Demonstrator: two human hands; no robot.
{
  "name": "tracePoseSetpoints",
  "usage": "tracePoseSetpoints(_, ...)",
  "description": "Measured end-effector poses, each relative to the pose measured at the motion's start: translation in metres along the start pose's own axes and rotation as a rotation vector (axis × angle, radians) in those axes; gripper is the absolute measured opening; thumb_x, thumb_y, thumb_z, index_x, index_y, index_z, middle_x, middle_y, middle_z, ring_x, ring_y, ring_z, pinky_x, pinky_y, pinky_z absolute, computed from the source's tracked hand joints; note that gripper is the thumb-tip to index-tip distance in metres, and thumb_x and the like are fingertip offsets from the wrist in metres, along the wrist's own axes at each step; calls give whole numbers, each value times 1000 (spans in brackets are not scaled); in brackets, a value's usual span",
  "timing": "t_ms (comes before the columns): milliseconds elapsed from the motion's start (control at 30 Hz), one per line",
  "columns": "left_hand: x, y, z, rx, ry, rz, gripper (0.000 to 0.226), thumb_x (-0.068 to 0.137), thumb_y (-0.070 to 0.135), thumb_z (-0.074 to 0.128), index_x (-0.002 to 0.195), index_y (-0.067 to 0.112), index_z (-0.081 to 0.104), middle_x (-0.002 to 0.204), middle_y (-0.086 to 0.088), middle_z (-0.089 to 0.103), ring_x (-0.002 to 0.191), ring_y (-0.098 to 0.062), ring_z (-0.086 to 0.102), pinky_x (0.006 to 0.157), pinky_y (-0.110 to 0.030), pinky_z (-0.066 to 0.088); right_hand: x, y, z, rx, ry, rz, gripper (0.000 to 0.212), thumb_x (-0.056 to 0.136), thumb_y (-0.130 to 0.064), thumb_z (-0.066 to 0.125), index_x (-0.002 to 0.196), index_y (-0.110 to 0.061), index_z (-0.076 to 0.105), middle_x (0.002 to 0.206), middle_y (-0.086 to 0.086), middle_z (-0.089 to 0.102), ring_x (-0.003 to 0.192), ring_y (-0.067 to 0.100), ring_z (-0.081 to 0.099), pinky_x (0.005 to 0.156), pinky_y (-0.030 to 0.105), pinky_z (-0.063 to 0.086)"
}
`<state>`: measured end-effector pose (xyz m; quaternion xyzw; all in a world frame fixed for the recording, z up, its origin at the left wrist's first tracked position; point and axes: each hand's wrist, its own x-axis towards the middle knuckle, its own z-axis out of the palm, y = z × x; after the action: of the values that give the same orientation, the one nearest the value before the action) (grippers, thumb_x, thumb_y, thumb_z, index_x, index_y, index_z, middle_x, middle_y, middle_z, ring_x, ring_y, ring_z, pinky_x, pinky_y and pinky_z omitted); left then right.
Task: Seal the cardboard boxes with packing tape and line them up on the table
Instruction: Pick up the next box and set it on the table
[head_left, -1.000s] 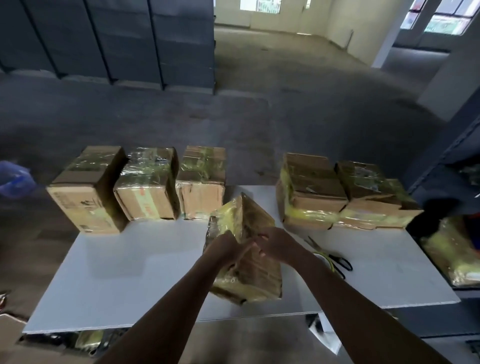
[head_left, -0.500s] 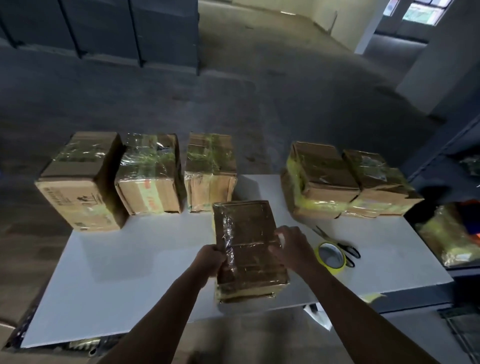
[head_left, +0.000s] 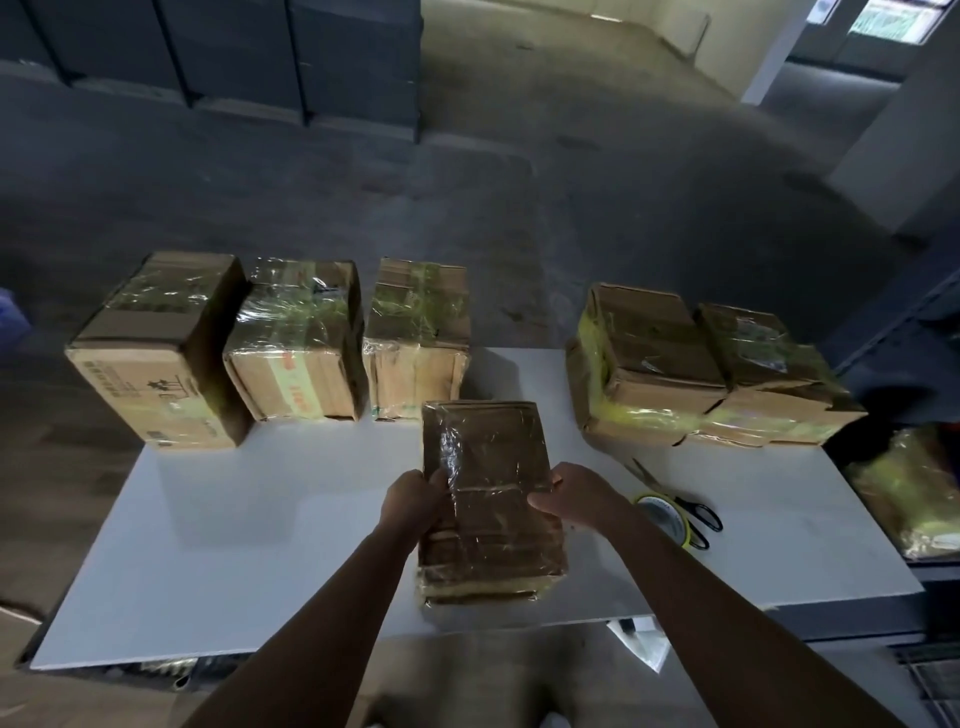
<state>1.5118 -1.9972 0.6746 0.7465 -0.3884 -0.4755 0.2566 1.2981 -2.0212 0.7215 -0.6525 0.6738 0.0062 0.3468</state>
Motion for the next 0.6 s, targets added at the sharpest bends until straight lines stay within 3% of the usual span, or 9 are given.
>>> tracePoseSetpoints(100,-3,5,7,-5,19,6,50,90,50,53,86,3,69,82,-11,71,82,-27,67,79,-38,54,7,5,-9,82,-54,38,30,88,-27,61,88,2,67,84,21,70,75,29,70,73,37,58)
tracePoseSetpoints(233,-6,11,26,-72,22,-29,45,89,49,58,85,5,68,78,-8,70,76,-25,67,69,-33,53,6,12,-36,202,-54,82,37,98,-34,48,84,-3,63,72,8,65,57,13,61,50,21,48)
tracePoseSetpoints(333,-6,16,41,-156,4,-79,38,91,44,57,75,11,67,77,-8,69,79,-26,67,75,-35,53,4,19,-52,437,22,104,33,97,-26,45,80,-4,61,70,12,65,50,15,55,53,21,44)
tracePoseSetpoints(400,-8,19,50,-211,-13,-122,38,94,40,54,70,13,62,75,-7,65,75,-23,64,71,-33,51,3,22,-58,455,102,43,27,93,-19,51,79,-1,64,69,13,66,52,17,55,54,23,45)
tracePoseSetpoints(467,-6,19,57,-234,-21,-158,42,95,41,52,75,6,63,77,-10,65,74,-25,63,71,-33,50,-1,22,-60,421,146,-29,21,89,-17,56,81,1,65,73,15,68,58,18,58,58,27,47)
tracePoseSetpoints(600,-3,19,64,-146,55,-166,48,94,40,52,105,-6,61,102,-21,66,95,-35,63,86,-40,52,0,24,-55,336,160,-99,22,89,-28,62,94,-6,64,91,10,67,84,22,63,73,33,49)
